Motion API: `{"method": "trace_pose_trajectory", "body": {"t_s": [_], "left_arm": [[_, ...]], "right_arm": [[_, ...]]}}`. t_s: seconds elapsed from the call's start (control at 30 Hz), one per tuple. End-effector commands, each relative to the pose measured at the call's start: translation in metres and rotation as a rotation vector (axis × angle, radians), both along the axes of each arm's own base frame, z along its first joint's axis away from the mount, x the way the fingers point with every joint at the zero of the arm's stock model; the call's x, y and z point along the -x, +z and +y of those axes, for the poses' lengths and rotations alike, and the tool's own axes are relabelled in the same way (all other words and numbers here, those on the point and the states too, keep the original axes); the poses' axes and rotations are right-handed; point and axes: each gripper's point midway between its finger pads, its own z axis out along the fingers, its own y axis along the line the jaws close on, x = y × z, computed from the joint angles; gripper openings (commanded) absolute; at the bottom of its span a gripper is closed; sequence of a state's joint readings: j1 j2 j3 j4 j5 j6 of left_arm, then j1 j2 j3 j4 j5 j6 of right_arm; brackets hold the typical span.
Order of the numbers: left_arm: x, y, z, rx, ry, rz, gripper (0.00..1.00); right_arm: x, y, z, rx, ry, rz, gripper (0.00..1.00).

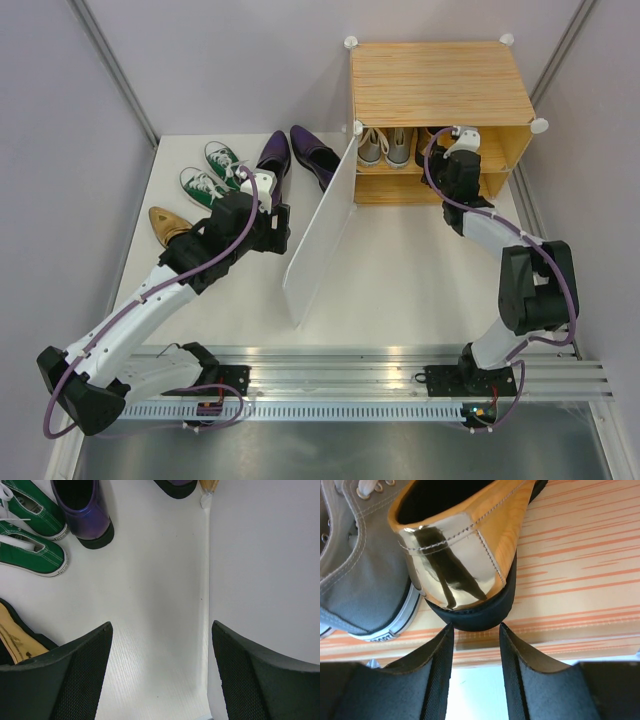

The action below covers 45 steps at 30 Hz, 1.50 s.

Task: Place and organize the shoes in the shoe cabinet

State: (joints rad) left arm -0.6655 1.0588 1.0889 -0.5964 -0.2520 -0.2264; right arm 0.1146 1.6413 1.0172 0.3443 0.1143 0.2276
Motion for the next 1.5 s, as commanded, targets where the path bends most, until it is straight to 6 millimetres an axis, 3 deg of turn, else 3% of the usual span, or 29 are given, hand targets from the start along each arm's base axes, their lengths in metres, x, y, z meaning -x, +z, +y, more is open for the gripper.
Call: {"method": "trace_pose_trajectory", "body": {"t_s": [0.0,0.53,0.77,1.07,1.33,1.37,1.43,1.47], "left_arm": [[0.001,0.004,-0.004,-0.008,-0.038,-0.024,0.83],[0.000,0.004,-0.003,-0.014,-0.034,-0.025,0.83],[0.000,0.003,-0.003,-0.016,-0.034,-0.023,0.84],[0.000,0.002,-0.003,-0.018,-0.034,-0.020,0.84],[-0.002,0.000,-0.002,-0.025,-0.024,-0.020,0.84],[-0.002,0.001,0.000,-0.029,-0.014,-0.023,0.84],[-0.004,-0.001,0.003,-0.040,0.004,-0.024,0.84],[-0.005,0.000,0.004,-0.041,0.011,-0.029,0.84]], "right_arm": [[-0.012,0.004,-0.009,-0.031,-0.049,-0.014,0.45],[-0.036,0.019,-0.016,-0.029,-0.087,-0.056,0.43],[-0.035,0.016,-0.012,-0.042,-0.068,-0.053,0.44],[-0.004,0.012,-0.012,-0.064,-0.061,-0.046,0.62],[0.034,-0.005,-0.017,-0.069,-0.075,-0.004,0.64],[0.040,0.004,-0.016,-0.076,-0.069,-0.025,0.64],[0.054,-0.003,-0.015,-0.088,-0.061,-0.011,0.64],[0.061,0.007,-0.014,-0.099,-0.049,-0.034,0.64]]}}
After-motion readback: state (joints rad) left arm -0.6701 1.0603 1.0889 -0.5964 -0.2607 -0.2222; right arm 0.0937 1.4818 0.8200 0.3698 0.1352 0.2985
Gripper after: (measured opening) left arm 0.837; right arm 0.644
